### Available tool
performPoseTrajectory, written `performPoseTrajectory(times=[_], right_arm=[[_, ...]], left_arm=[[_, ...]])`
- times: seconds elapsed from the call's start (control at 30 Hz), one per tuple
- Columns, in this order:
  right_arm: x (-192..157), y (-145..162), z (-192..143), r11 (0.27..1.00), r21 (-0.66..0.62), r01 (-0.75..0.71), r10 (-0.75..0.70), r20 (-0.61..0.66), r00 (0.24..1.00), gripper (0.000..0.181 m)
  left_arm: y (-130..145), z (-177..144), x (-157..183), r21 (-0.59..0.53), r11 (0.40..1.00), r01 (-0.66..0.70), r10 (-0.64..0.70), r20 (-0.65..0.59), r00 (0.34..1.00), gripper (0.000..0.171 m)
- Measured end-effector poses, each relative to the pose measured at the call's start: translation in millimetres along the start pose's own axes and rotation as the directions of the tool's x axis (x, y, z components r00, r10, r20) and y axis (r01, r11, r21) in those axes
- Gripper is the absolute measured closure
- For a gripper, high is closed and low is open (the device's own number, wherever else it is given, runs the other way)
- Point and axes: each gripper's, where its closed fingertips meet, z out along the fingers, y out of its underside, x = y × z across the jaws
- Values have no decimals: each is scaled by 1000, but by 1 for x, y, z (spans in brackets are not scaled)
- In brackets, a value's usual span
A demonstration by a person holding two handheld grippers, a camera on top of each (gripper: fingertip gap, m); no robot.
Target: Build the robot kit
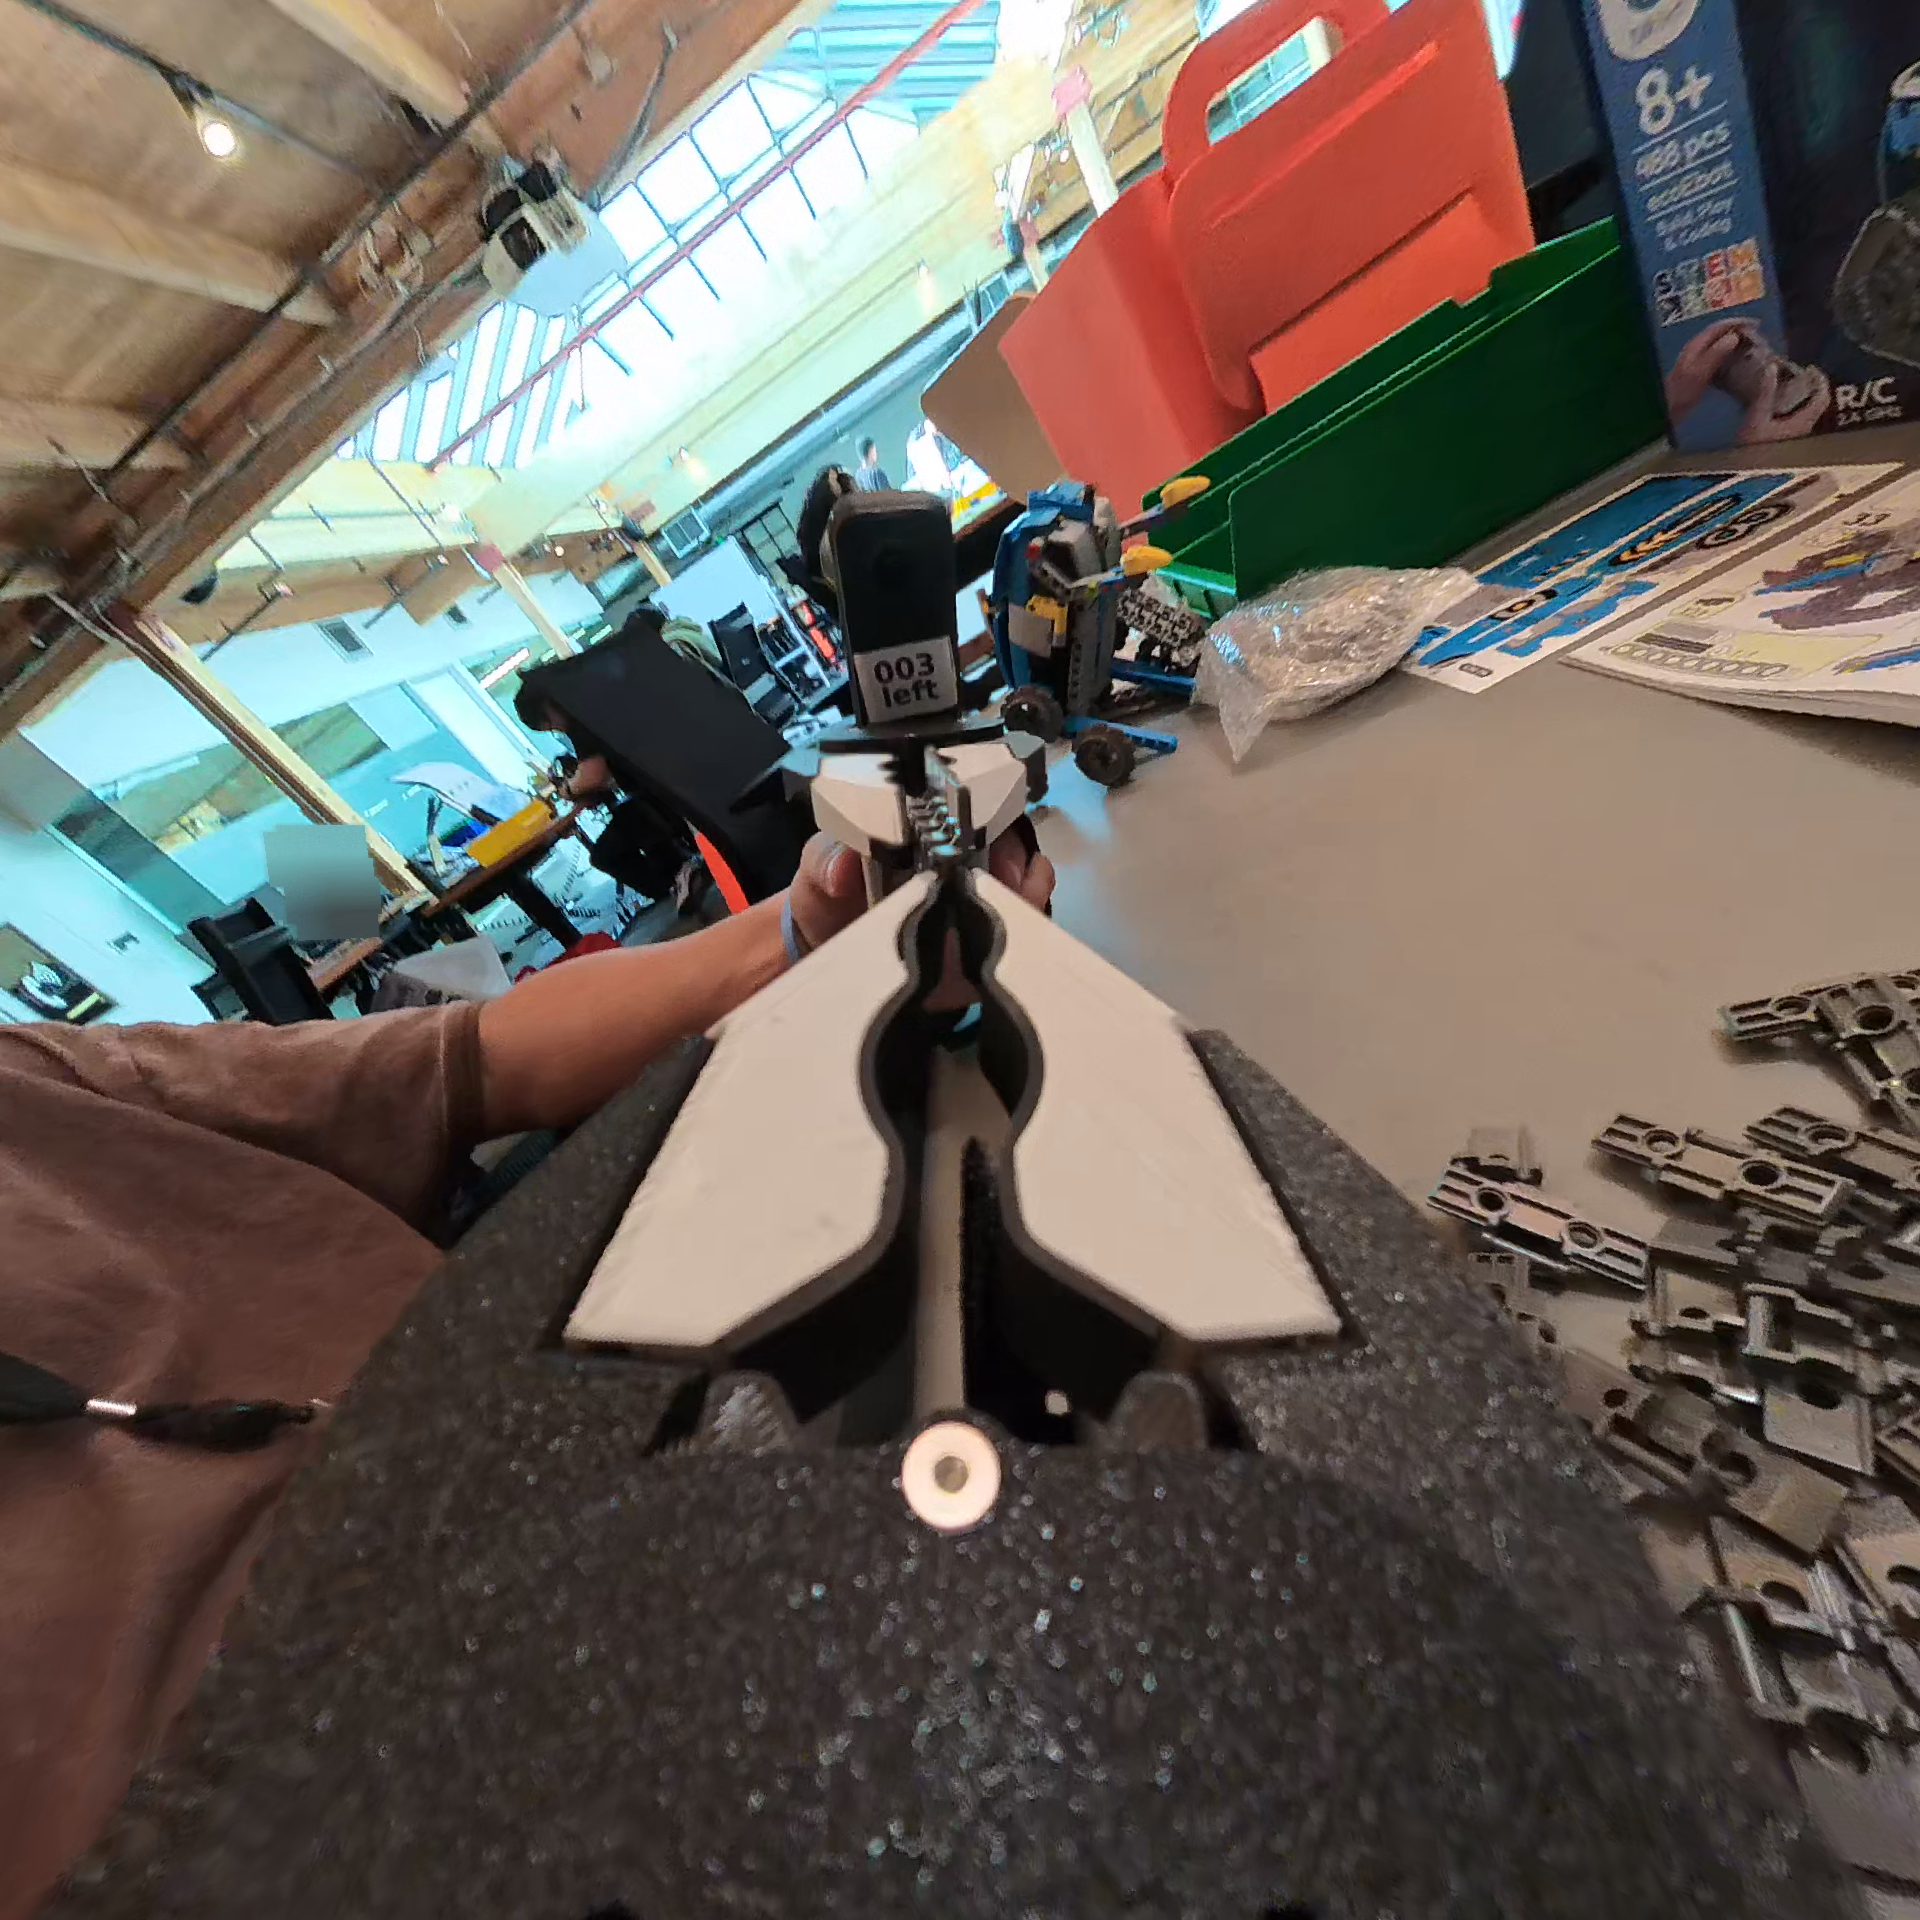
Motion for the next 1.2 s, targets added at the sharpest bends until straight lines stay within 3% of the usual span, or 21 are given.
performPoseTrajectory(times=[0.33, 0.47, 0.53, 0.63, 0.8, 0.9, 1.0, 1.2], right_arm=[[-2, -7, -4, 999, 39, 20, -21, 10, 1000, 179], [-15, -2, 3, 999, 18, -29, 27, 99, 995, 144], [-19, 10, 11, 993, -52, -104, 111, 151, 982, 137], [-22, 19, 22, 989, -82, -124, 136, 159, 978, 142], [-26, 23, 26, 987, -96, -131, 146, 178, 973, 168], [-17, 19, 22, 988, -68, -142, 150, 137, 979, 174], [-9, 5, 11, 980, 6, -198, 195, 134, 972, 174], [20, -2, -8, 936, 76, -343, 336, 89, 937, 174]], left_arm=[[-1, 0, 6, 2, 1000, 2, -2, -33, 999, 164], [-4, -3, 9, 17, 998, 55, -53, -78, 996, 164], [-2, -1, 12, 5, 998, 63, -62, -96, 993, 164], [7, 4, 21, -43, 997, 57, -62, -141, 988, 164], [12, 8, 25, -76, 996, 55, -67, -162, 984, 164], [11, 8, 17, -63, 997, 51, -58, -117, 991, 162], [2, 4, 6, -4, 1000, 30, -30, -46, 998, 149], [-4, -2, -16, 14, 1000, -24, 23, 108, 994, 148]])
